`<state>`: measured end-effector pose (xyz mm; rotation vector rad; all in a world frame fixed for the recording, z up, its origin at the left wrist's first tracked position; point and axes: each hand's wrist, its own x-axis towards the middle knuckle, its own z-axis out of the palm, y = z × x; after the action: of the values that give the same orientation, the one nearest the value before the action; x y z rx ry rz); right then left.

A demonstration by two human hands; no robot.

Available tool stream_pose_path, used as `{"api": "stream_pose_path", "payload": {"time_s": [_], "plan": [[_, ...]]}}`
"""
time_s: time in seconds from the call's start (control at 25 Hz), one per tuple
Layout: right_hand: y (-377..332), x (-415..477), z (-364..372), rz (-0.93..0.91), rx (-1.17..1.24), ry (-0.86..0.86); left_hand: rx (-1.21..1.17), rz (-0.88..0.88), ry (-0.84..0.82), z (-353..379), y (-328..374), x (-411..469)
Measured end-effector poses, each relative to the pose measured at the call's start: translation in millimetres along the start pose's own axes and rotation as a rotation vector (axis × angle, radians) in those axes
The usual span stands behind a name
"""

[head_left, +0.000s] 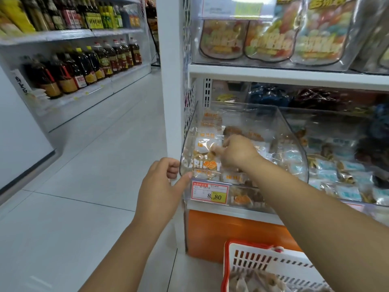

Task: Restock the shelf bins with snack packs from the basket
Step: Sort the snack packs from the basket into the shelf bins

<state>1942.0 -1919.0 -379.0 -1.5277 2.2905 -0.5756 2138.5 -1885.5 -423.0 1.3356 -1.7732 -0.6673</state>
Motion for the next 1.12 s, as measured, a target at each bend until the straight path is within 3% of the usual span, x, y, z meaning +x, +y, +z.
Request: {"api": "stream_pose_path", "payload": {"time_s": [0.12, 0.24, 0.36, 0.52, 0.72, 0.88, 1.0, 1.12], "plan": [[14, -52, -20, -0.16, 0.337, 0.344, 0.13, 0.123, 0.155, -1, 9, -13], [49, -132, -24, -0.301, 0.541, 0.449, 0.173, 0.319, 0.248, 10, 32, -45], [114, -186, 4, -0.199, 0.556, 0.473, 0.089, 0.426, -0.026, 47, 46, -85], [242, -215, 64, 0.234, 0.331, 0.269, 0.203, 0.571, -0.471, 113, 41, -139], [349, -245, 112, 0.589, -0.014, -0.069, 0.326, 0.383, -0.877, 181, 9, -192], [357, -266, 138, 0.655, 0.019, -0.41, 0.318, 0.078, -0.978, 212, -15, -223], [350, -275, 147, 0.685, 0.054, -0.29, 0.279, -0.079, -1.031, 222, -25, -240], [351, -274, 142, 0.868, 0.483, -0.154, 0.209, -0.186, -1.097, 227, -23, -241]]}}
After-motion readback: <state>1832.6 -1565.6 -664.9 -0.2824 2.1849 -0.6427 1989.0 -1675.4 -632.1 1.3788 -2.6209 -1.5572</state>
